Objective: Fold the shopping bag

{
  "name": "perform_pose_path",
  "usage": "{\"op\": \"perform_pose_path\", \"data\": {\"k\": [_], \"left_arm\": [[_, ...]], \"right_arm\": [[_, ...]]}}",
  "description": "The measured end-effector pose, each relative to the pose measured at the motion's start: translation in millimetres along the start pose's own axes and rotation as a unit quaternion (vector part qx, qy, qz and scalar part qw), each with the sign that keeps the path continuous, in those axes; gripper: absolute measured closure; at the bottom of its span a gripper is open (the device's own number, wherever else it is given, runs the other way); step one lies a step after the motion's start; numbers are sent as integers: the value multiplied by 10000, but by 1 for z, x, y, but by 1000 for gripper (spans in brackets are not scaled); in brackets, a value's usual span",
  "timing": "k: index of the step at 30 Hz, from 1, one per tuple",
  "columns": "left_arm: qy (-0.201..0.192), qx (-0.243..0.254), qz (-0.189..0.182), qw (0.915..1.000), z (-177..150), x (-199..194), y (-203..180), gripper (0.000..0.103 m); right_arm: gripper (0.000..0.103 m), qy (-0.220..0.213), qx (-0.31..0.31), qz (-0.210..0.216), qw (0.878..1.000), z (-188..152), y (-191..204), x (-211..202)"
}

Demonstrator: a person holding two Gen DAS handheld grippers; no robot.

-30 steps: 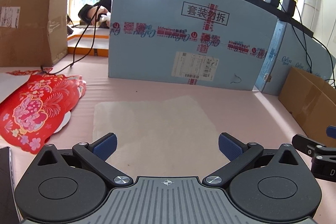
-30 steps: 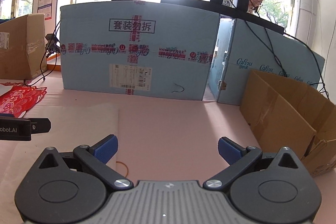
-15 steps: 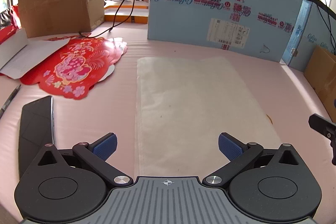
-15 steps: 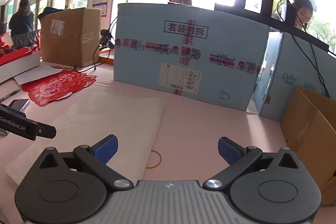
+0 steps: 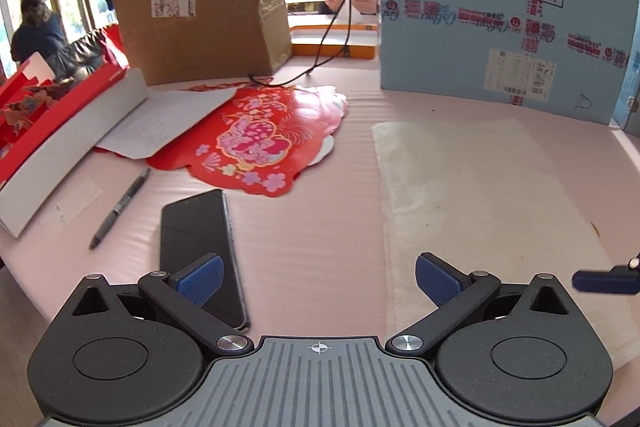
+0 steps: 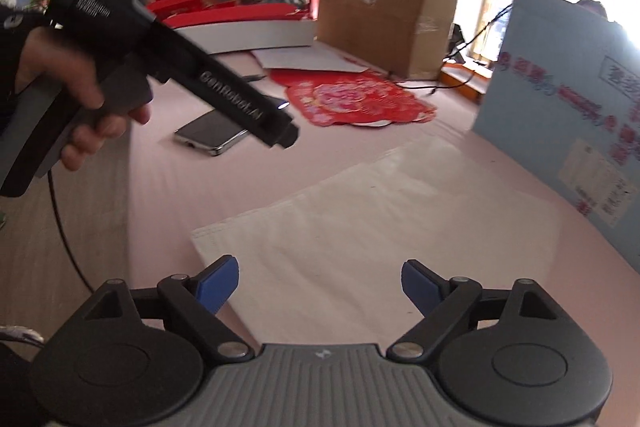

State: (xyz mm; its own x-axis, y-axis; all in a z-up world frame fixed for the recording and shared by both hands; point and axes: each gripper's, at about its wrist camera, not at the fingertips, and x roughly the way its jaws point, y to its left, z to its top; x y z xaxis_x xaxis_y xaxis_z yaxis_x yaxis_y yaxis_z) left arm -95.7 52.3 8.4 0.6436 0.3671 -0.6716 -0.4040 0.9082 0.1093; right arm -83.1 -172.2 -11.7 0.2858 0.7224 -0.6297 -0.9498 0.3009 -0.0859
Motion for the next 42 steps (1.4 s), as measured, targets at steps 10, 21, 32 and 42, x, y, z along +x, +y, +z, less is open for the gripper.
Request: {"op": "perform_pose_path", "data": {"k": [10,21,32,42], "left_arm": [[67,-11,10,10000,-6,-2,15,0],[225,-233,-297,9990,-12,1,14,0],[776,-312,-1091,9905,-29,10,-17,11],[1136,-42,-1120,9872,-44,17,-51,76]], "right_arm": [[53,492,-164,461,9976,8,47,21],[102,-202,1101,-219,9935,3,12,-6],[102,-503,2270,-1379,9628,20,-55,-20],[102,-605,3423,-3776,8583,-28,-82,-115]]}}
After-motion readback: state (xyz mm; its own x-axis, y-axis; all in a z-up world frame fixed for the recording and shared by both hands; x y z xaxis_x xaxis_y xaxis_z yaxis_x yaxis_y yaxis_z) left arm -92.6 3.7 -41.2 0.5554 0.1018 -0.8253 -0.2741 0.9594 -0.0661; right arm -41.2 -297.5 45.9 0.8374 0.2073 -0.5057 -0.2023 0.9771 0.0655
